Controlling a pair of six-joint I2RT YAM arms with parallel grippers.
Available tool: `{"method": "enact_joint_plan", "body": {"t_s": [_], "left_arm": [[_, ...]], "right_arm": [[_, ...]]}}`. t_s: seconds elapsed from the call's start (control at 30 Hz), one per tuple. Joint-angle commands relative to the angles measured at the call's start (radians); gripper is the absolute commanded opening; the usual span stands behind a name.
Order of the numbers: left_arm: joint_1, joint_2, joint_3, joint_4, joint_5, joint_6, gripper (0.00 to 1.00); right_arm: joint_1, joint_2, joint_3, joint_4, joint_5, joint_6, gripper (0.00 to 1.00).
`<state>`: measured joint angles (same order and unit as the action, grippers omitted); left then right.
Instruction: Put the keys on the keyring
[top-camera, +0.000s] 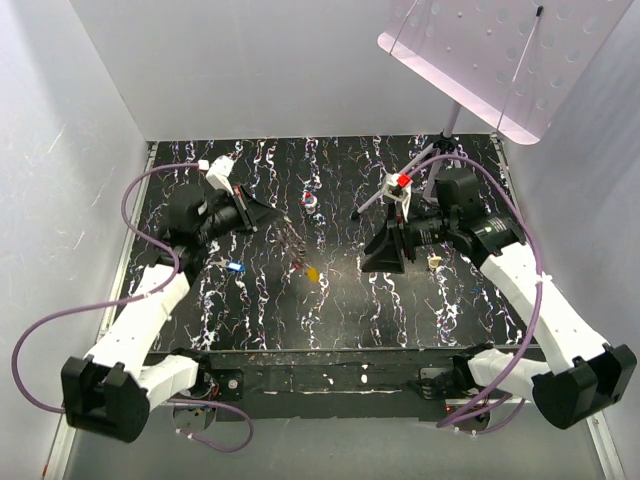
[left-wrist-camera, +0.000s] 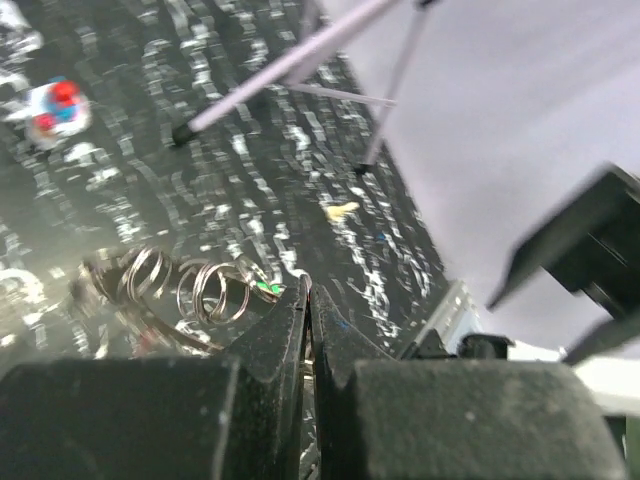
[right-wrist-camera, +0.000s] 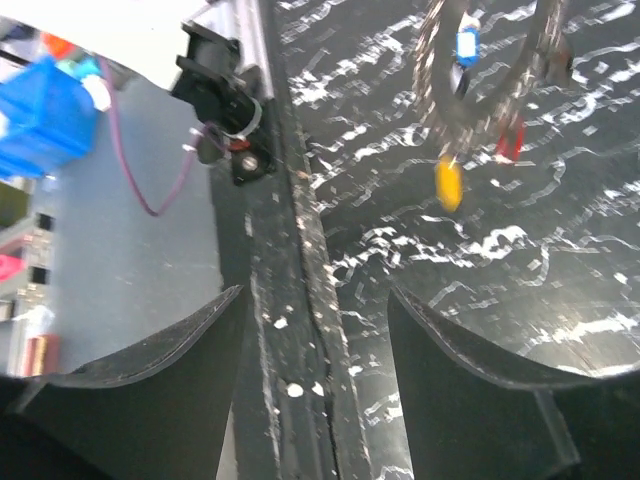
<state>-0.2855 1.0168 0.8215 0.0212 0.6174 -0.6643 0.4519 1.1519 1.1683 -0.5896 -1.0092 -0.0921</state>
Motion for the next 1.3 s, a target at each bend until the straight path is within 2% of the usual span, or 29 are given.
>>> {"method": "enact_joint_plan", "body": {"t_s": [0.0,0.17,0.3,0.43,0.5,0.6,0.7,0.8,0.9,0.97,1.1,1.27], "left_arm": [[0.1,0.1,0.164,-0.255,-0.014,0.107,0.0],[0.178,0.302,0.339,-0.352,-0.136,0.215,0.0],[0.224,0.488,0.459,-0.333,-0.185,0.246,0.0],[0.255,0.747,0.703,-0.456,-0.179,0.271,0.0],[0.253,0.874,0.888,-0.561,-0.191,0.296,0.0],[0.255,1.014,1.03,-0.61,-0.151,0.27,0.09],[0.25,1.077,1.106,-0.604,-0.12,0.22,0.29],[0.25,1.05,1.13,-0.572,-0.163,0.213,0.46],[0.25,0.942,1.093,-0.534,-0.255,0.278,0.64],[0.255,0.832,0.998,-0.463,-0.298,0.314,0.75],[0.282,0.547,0.701,-0.296,-0.327,0.325,0.98],[0.381,0.208,0.336,-0.219,-0.204,0.226,0.98]], "right_arm": [[-0.027,-0.073,-0.044,-0.073,0.151,-0.121,0.67],[-0.042,-0.136,-0.101,-0.041,0.227,-0.109,0.67],[-0.048,-0.173,-0.13,-0.024,0.242,-0.103,0.68],[-0.058,-0.198,-0.147,-0.003,0.248,-0.089,0.68],[-0.062,-0.21,-0.15,0.005,0.25,-0.084,0.68],[-0.073,-0.228,-0.156,0.01,0.248,-0.08,0.69],[-0.087,-0.244,-0.163,0.016,0.248,-0.074,0.69],[-0.104,-0.258,-0.17,0.014,0.245,-0.072,0.69],[-0.127,-0.277,-0.182,0.019,0.239,-0.063,0.72],[-0.145,-0.29,-0.191,0.02,0.224,-0.046,0.79],[-0.191,-0.31,-0.22,0.059,0.239,0.055,0.88],[-0.254,-0.334,-0.248,0.109,0.222,0.172,0.93]]}}
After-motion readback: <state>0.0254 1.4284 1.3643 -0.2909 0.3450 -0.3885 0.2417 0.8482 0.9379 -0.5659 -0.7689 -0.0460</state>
